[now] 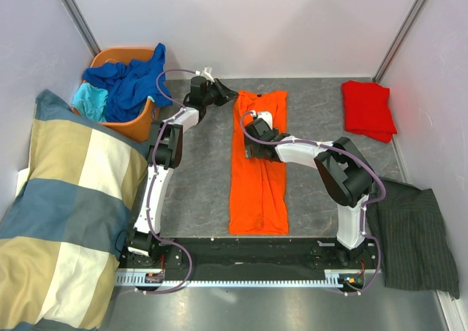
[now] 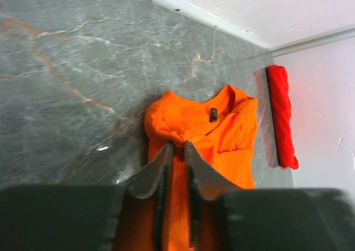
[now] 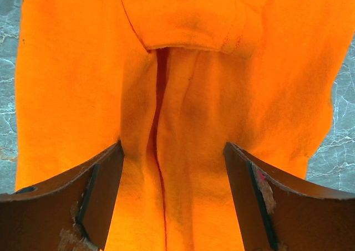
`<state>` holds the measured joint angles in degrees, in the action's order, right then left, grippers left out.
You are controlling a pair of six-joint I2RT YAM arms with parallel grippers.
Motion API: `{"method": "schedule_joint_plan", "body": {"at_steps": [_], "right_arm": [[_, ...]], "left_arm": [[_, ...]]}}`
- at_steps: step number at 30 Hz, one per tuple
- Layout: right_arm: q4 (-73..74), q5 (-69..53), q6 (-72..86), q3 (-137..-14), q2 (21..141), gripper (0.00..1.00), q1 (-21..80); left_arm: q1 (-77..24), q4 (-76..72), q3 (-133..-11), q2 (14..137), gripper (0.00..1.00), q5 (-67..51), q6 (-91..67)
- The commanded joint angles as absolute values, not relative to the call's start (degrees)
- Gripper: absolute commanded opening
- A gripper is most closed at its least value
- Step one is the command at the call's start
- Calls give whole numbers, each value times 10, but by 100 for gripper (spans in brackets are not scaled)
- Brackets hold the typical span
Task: Fold and stack the t-shirts
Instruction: Grab the bottom of the folded rectangular tshirt with both arms
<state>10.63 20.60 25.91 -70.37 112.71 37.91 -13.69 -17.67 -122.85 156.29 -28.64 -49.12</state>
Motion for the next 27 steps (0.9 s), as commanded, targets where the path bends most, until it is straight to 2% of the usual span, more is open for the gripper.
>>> {"method": "schedule_joint_plan", "body": {"at_steps": [1, 3, 23, 25, 26, 27], "right_arm": [[217, 168, 266, -663, 1168, 83, 387], [217, 167, 265, -662, 1168, 83, 387], [219, 163, 267, -656, 1172, 83, 387], [219, 162, 268, -655, 1173, 83, 387], [220, 161, 268, -656, 1173, 83, 387], [219, 161, 268, -656, 1173, 83, 387]], "left_arm": [[-141, -186, -1262, 1580, 7, -281, -510], [-142, -185, -1275, 1587, 2, -275, -509], [-130, -221, -1317, 1619, 4, -220, -537], [-128, -226, -1317, 1619, 30, -222, -537], [-126, -227, -1316, 1618, 39, -223, -535], [-125, -226, -1316, 1616, 56, -222, -534]]}}
